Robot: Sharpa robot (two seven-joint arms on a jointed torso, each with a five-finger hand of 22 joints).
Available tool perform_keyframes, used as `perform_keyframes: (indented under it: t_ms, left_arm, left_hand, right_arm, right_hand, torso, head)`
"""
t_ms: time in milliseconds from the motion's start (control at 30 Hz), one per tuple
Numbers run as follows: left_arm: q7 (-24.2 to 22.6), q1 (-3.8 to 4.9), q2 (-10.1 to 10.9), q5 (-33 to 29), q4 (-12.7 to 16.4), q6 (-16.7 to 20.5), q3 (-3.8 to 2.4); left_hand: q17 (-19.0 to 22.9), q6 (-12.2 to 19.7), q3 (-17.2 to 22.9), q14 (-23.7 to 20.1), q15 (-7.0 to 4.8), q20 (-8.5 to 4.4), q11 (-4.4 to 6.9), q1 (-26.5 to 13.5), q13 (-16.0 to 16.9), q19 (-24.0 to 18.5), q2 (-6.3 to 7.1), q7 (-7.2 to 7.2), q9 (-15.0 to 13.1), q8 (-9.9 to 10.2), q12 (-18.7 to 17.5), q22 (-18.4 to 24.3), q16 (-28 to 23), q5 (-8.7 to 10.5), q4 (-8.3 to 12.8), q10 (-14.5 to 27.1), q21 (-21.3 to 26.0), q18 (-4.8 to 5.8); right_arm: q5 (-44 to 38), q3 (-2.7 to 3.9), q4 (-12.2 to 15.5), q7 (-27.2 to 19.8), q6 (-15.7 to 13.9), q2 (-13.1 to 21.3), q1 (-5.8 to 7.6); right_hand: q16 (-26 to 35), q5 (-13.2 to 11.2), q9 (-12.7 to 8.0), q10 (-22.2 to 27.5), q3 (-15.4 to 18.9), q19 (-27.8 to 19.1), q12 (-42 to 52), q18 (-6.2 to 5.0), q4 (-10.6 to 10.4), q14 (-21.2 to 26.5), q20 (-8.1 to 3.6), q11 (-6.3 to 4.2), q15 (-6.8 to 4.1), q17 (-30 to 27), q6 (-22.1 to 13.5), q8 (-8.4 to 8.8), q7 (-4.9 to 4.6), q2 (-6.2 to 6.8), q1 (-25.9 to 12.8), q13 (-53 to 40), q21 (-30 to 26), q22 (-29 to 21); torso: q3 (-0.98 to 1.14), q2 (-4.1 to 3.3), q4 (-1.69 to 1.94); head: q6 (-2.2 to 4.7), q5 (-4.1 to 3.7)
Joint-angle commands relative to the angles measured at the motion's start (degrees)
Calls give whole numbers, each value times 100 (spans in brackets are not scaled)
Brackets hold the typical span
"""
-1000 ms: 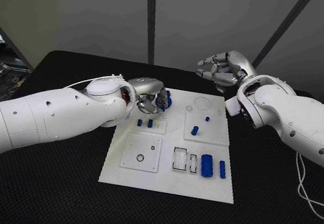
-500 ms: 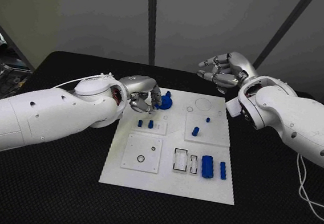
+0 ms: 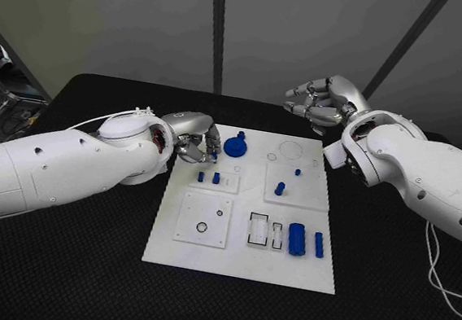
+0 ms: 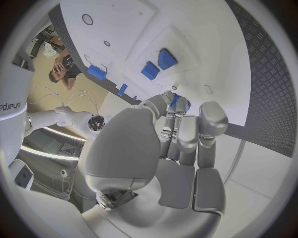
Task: Assemble the parts on the task board
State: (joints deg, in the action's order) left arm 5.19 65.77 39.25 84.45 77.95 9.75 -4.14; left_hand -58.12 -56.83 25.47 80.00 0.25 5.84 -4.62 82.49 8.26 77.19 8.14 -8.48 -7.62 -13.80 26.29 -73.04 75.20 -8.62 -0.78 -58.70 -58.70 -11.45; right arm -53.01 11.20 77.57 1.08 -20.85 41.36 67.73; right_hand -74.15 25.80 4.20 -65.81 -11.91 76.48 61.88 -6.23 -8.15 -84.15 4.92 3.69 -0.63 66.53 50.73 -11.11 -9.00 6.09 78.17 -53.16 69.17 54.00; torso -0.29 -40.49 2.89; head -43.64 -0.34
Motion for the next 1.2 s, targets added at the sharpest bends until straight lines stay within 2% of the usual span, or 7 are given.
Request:
perform_keyframes:
  t_ms: [33, 333, 733, 1200]
  left_arm:
    - [61, -3, -13, -61, -20, -86, -4]
    - [64, -22, -58, -62, -79, -106, -4]
    - [100, -26, -113, -62, -133, -216, -5]
    - [107, -25, -145, -62, -165, -279, -4]
  left_hand:
    - [5, -34, 32, 6, -8, 5, 1, -34, 7, 26, 2, -14, 9, 18, -25, -8, -34, 13, 7, -31, -24, 513]
    - [5, -34, 32, 6, -8, 5, 1, -34, 7, 26, 2, -14, 9, 18, -25, -8, -34, 13, 7, -31, -24, 513]
    - [20, -54, 47, 7, -11, 5, 5, -43, 8, 29, 8, -11, 10, 21, -30, -15, -37, 14, 13, -50, -29, 513]
    - [17, -61, 53, 11, -11, 5, 5, -52, 8, 38, 9, -11, 11, 24, -34, -29, -33, 19, 11, -57, -50, 517]
  right_arm:
    - [2, 3, 7, -33, 16, 8, 9]
    - [2, 3, 6, -33, 16, 4, 8]
    - [2, 3, 1, -31, 18, -1, 7]
    - [2, 3, 0, -33, 16, -2, 7]
  right_hand:
    - [35, 33, -5, -12, -34, -42, 18, -38, 0, -99, -5, -2, -41, -4, 15, -24, 0, -18, -27, -6, -27, -2]
    - [35, 33, -5, -12, -34, -42, 18, -38, 0, -99, -5, -2, -41, -4, 15, -24, 0, -18, -27, -6, -27, -2]
    - [35, 33, -5, -12, -34, -42, 18, -38, 0, -99, -5, -2, -41, -4, 15, -24, 0, -18, -27, -6, -27, -2]
    - [35, 33, -5, -12, -34, -42, 18, -38, 0, -99, -5, -2, -41, -4, 15, -24, 0, -18, -27, -6, -27, -2]
  torso:
    - [1, -2, -5]
    - [-2, -8, 5]
    - [-3, -6, 3]
    - [-1, -9, 0]
  head:
    - [-1, -2]
    - [-9, -7]
    - [-33, -9]
    - [-31, -9]
